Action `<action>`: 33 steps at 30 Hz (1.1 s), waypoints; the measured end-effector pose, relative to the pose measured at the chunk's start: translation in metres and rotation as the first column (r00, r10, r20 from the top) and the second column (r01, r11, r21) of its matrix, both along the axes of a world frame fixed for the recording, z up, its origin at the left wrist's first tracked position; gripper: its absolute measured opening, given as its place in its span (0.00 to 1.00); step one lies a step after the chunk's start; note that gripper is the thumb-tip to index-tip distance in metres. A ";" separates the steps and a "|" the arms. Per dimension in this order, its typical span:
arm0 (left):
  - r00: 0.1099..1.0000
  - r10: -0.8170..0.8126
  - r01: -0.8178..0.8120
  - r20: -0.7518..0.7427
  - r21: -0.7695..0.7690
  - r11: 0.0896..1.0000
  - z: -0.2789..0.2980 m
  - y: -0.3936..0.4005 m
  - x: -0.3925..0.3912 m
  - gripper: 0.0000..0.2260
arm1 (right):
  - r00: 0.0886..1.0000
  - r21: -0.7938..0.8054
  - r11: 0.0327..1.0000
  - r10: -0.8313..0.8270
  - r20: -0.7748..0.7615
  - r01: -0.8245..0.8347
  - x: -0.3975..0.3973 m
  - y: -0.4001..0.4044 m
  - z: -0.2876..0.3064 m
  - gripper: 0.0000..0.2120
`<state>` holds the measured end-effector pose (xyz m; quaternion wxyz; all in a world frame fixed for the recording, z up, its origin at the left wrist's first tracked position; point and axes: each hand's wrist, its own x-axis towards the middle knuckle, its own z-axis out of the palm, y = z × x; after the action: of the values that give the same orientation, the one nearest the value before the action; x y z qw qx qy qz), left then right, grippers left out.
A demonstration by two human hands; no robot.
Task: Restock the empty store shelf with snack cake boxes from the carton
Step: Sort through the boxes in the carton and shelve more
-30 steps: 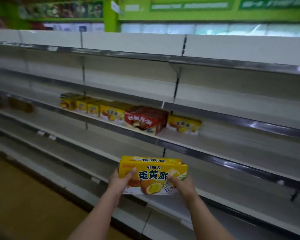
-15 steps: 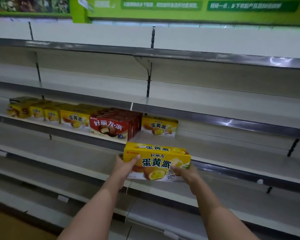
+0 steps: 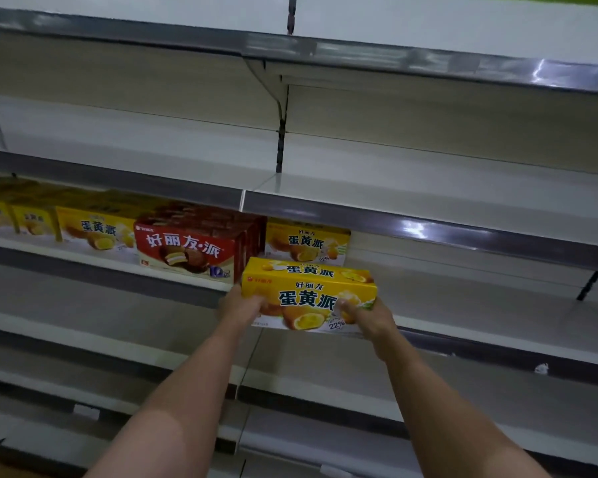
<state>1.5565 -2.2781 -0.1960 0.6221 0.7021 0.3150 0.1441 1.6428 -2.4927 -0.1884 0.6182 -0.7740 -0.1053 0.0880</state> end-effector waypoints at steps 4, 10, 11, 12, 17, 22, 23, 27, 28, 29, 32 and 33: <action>0.999 -0.034 0.034 0.004 0.003 0.999 0.007 0.030 0.038 0.12 | 0.999 -0.081 0.995 -0.050 0.012 0.051 0.029 0.027 0.005 0.12; 0.996 -0.074 0.073 0.052 0.015 0.997 0.012 0.051 0.078 0.16 | 0.993 -0.107 0.988 -0.106 0.041 0.110 0.059 0.049 0.007 0.07; 0.995 -0.081 0.079 0.057 0.028 0.996 0.010 0.052 0.083 0.20 | 0.994 -0.093 0.990 -0.105 0.038 0.109 0.062 0.051 0.006 0.05; 0.995 -0.082 0.079 0.062 0.046 0.996 0.006 0.054 0.089 0.24 | 0.993 -0.071 0.990 -0.117 0.028 0.119 0.066 0.054 0.003 0.05; 0.992 -0.072 0.072 0.103 0.001 0.997 -0.008 0.063 0.121 0.19 | 0.976 0.046 0.975 -0.213 -0.051 0.216 0.092 0.069 -0.010 0.07; 0.991 -0.093 0.085 0.099 0.077 0.993 -0.024 0.075 0.144 0.23 | 0.974 -0.016 0.974 -0.224 0.025 0.224 0.118 0.081 -0.018 0.08; 0.993 -0.109 0.100 0.036 0.199 0.975 -0.025 0.078 0.147 0.24 | 0.974 -0.066 0.973 -0.216 0.068 0.220 0.124 0.082 -0.022 0.08; 0.977 -0.070 0.175 -0.201 0.569 0.803 -0.028 0.082 0.159 0.26 | 0.950 -0.414 0.860 -0.223 0.220 0.298 0.133 0.076 -0.036 0.18; 0.980 -0.066 0.163 -0.189 0.565 0.809 -0.030 0.080 0.163 0.27 | 0.944 -0.418 0.853 -0.230 0.235 0.312 0.135 0.075 -0.039 0.18; 0.985 -0.052 0.135 -0.166 0.542 0.829 -0.031 0.078 0.165 0.28 | 0.940 -0.409 0.854 -0.239 0.242 0.322 0.137 0.074 -0.041 0.18; 0.995 -0.008 0.054 -0.100 0.458 0.887 -0.037 0.075 0.176 0.31 | 0.942 -0.347 0.882 -0.256 0.219 0.320 0.146 0.079 -0.039 0.16; 0.997 0.000 0.036 -0.081 0.440 0.897 -0.039 0.076 0.180 0.32 | 0.943 -0.340 0.885 -0.258 0.210 0.318 0.149 0.082 -0.039 0.16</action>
<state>1.7366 -2.2025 -0.2352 0.4354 0.8327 0.2921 0.1780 1.7919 -2.4109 -0.2274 0.4572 -0.8878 -0.0194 -0.0488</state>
